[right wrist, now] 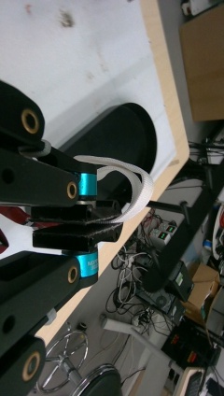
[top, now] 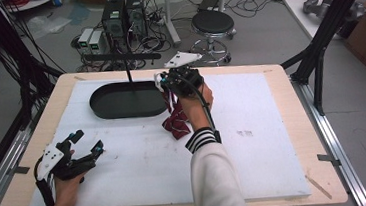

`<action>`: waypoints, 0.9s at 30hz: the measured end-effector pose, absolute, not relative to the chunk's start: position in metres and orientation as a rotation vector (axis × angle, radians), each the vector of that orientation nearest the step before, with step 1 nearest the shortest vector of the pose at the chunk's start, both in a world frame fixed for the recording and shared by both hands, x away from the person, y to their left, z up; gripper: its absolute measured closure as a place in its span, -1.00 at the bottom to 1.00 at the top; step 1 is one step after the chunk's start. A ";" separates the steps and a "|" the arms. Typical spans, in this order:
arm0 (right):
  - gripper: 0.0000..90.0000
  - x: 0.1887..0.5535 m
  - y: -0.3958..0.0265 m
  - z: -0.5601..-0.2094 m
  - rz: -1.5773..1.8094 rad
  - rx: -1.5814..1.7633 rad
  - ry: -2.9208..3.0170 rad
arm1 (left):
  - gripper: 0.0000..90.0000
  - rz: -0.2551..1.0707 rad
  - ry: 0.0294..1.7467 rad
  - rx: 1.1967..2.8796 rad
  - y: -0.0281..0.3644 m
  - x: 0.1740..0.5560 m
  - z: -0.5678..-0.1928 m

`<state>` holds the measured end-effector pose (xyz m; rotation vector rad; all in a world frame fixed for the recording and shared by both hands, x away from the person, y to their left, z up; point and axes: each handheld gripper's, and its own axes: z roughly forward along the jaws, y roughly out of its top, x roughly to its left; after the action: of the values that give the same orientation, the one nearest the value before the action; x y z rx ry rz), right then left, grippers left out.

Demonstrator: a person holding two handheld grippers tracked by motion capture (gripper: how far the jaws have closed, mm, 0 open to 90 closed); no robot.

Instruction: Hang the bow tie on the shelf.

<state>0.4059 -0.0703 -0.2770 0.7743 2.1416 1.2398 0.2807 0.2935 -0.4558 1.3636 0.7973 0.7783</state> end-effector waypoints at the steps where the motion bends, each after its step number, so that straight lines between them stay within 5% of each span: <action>1: 0.95 0.407 -0.069 -0.276 1.239 0.770 2.138 | -0.63 0.778 0.797 1.363 0.293 0.281 -0.456; 27: 0.95 0.460 -0.046 -0.250 1.256 0.840 2.082 | -0.63 0.772 0.809 1.352 0.294 0.281 -0.456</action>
<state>0.4599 -0.0462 -0.2500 0.8399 2.0822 1.2565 0.2811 0.2937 -0.4559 1.3520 0.8088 0.7717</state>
